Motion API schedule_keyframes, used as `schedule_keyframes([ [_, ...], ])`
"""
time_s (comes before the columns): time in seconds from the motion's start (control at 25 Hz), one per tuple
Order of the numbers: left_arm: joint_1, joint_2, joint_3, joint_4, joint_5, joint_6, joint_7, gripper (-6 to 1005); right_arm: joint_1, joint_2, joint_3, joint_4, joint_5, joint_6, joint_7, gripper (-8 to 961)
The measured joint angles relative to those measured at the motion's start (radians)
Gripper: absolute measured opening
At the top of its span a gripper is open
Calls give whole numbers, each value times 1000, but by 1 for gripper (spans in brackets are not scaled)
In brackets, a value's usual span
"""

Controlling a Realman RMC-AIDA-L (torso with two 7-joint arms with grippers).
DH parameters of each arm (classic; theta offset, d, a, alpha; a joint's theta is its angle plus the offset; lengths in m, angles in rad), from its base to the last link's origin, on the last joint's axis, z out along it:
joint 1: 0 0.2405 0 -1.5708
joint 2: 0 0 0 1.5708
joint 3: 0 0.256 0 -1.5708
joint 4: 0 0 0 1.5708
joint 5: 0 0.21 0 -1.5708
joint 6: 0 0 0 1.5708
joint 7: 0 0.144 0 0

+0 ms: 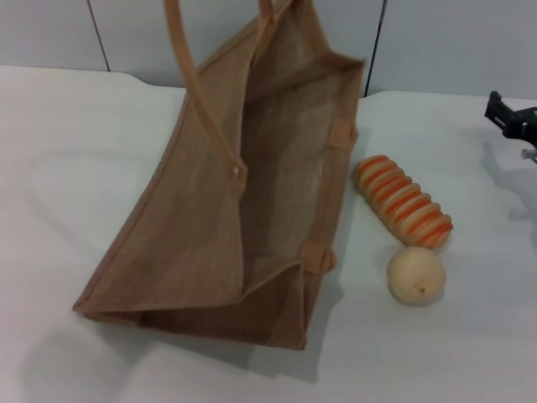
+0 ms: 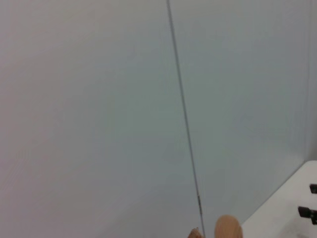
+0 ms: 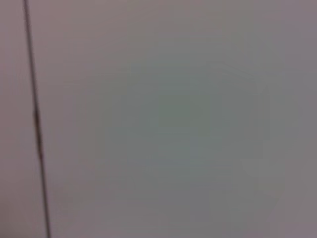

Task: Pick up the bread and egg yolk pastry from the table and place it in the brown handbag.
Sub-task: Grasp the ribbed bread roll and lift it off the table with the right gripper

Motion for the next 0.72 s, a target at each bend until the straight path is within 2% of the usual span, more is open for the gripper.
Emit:
schedule_keyframes([
  [0.16, 2, -1, -54, 42, 0, -55, -3, 116, 6, -3, -51, 38, 0, 49, 19, 877],
  [0.36, 6, 6, -79, 74, 0, -94, -9, 116, 4, -11, -234, 42, -38, 159, 261, 877],
  [0.52, 10, 8, -80, 84, 5, -100, -12, 116, 0, -32, -383, -37, -228, 157, 555, 877],
  [0.56, 11, 8, -80, 84, 6, -100, -12, 116, -4, -45, -429, -81, -323, 156, 673, 877],
  [0.6, 11, 9, -80, 85, 6, -101, -13, 116, -4, -45, -429, -81, -323, 156, 673, 877],
  [0.72, 11, 10, -81, 85, 8, -102, -13, 116, -25, -59, -445, -164, -484, 157, 820, 877],
])
